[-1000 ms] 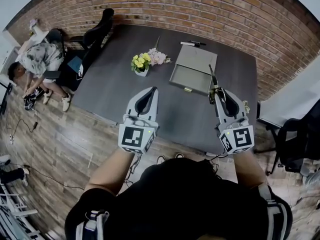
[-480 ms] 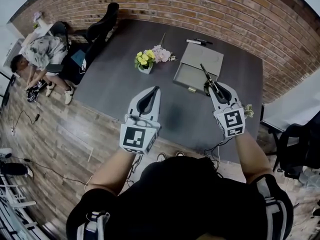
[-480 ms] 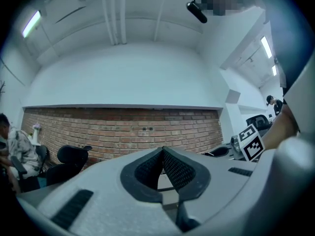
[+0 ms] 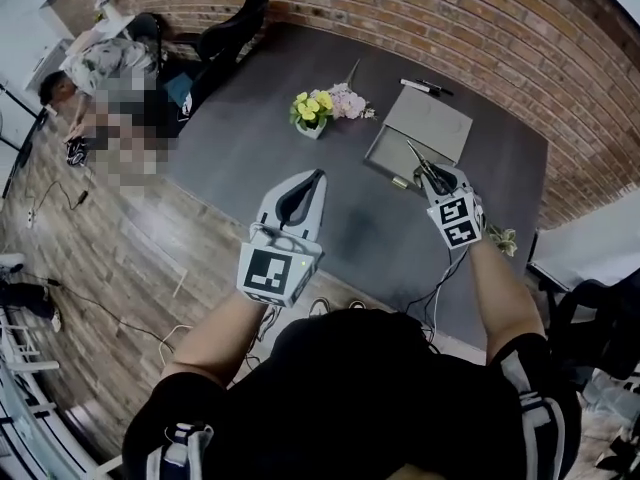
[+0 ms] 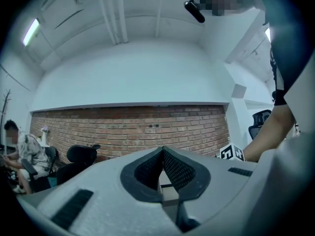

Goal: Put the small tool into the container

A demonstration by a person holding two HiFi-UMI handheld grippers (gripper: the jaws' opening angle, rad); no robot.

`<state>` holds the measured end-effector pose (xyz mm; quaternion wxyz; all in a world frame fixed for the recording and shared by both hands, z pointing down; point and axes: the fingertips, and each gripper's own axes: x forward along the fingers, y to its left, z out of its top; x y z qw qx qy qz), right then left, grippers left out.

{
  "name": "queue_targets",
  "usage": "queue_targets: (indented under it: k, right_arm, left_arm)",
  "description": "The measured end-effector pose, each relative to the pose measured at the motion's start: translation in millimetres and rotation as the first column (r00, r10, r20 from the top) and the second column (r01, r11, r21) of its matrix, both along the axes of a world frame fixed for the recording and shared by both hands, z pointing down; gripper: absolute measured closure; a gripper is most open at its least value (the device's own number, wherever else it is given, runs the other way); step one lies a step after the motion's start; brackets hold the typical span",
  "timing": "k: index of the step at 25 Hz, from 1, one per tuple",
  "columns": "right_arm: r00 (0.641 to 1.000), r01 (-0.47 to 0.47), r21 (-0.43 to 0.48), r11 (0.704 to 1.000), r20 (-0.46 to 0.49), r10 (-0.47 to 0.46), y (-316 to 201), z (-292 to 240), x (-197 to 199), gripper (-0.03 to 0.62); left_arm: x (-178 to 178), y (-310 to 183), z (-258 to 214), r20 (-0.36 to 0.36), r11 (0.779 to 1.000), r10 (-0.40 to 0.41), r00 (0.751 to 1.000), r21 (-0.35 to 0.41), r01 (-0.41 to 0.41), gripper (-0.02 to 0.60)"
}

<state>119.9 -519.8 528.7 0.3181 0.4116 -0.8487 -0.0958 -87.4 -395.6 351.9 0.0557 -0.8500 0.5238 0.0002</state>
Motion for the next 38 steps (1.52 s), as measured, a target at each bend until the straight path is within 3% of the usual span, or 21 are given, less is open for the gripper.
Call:
queue_targets:
  k: [12, 20, 26, 31, 35, 38]
  right_arm:
    - [0.994, 0.009, -0.121, 0.993, -0.106, -0.022, -35, 56, -10, 0.513]
    - [0.992, -0.003, -0.145, 0.989, -0.124, -0.015, -46, 68, -10, 0.513]
    - [0.99, -0.012, -0.112, 0.994, -0.141, -0.004, -53, 66, -8, 0.511]
    - [0.998, -0.012, -0.097, 0.995, -0.061, 0.006, -55, 54, -13, 0.474]
    - [0.999, -0.012, -0.089, 0.996, -0.047, 0.008, -52, 49, -16, 0.479]
    - [0.999, -0.038, -0.076, 0.996, 0.033, 0.041, -50, 37, -17, 0.482]
  left_arm:
    - [-4, 1, 9, 0.035, 0.998, -0.044, 0.998, -0.038, 0.045, 0.572]
    - [-11, -2, 11, 0.049, 0.997, -0.062, 0.997, -0.045, 0.065, 0.572]
    - [-13, -3, 14, 0.057, 0.996, -0.062, 0.996, -0.053, 0.065, 0.572]
    - [-15, -4, 14, 0.058, 0.996, -0.06, 0.996, -0.054, 0.064, 0.572]
    - [-14, -4, 14, 0.051, 0.997, -0.051, 0.997, -0.054, 0.054, 0.572]
    - [-14, -4, 14, 0.043, 0.998, -0.043, 0.998, -0.053, 0.045, 0.572]
